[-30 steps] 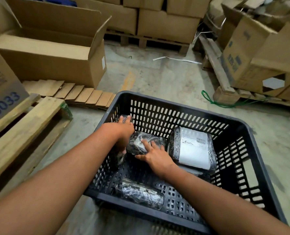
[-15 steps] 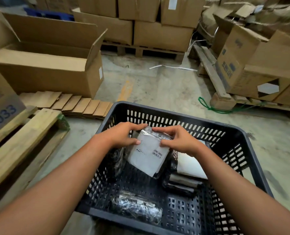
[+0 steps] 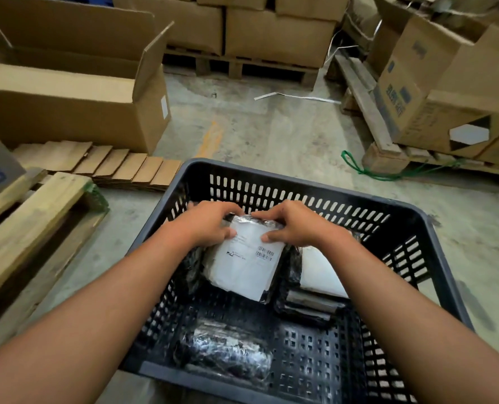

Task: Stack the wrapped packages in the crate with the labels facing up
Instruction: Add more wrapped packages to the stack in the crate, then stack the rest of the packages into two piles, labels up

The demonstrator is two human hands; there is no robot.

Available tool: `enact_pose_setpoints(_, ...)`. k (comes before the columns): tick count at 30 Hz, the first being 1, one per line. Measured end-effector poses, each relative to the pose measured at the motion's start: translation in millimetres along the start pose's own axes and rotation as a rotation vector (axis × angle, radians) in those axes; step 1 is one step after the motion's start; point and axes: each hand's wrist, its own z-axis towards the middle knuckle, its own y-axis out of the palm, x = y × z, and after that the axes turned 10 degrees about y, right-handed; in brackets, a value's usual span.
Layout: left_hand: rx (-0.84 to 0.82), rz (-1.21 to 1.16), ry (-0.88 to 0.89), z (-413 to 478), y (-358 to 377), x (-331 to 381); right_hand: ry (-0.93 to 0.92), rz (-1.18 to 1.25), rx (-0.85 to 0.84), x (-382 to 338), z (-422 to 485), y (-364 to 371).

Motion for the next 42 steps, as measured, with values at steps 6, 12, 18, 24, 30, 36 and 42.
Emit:
enact_pose_setpoints(6,-0.071,0.399,-0.016,8,18,9,0.035,-0.050,-0.066,-1,14,13)
enact_pose_setpoints(12,-0.372,0.892,0.035,-3,53,17,0.144,-0.424,-0.043,-15,28,65)
enact_pose_setpoints(18,-0.487,1.035,0.132,2,72,15,0.146,-0.768,-0.208,-16,15,84)
enact_pose_setpoints(24,-0.588,1.107,0.259,1,68,4,0.077,-0.830,-0.166,-14,14,81)
enact_pose_setpoints(30,-0.376,0.803,0.266,4,53,-3,0.060,-0.833,-0.159,-19,14,80)
enact_pose_setpoints(36,-0.054,0.300,0.081,8,-2,-2,-0.019,-0.623,-0.029,-11,11,85)
enact_pose_setpoints(42,-0.038,0.153,-0.124,8,-30,-4,-0.169,0.263,0.131,-42,-12,102)
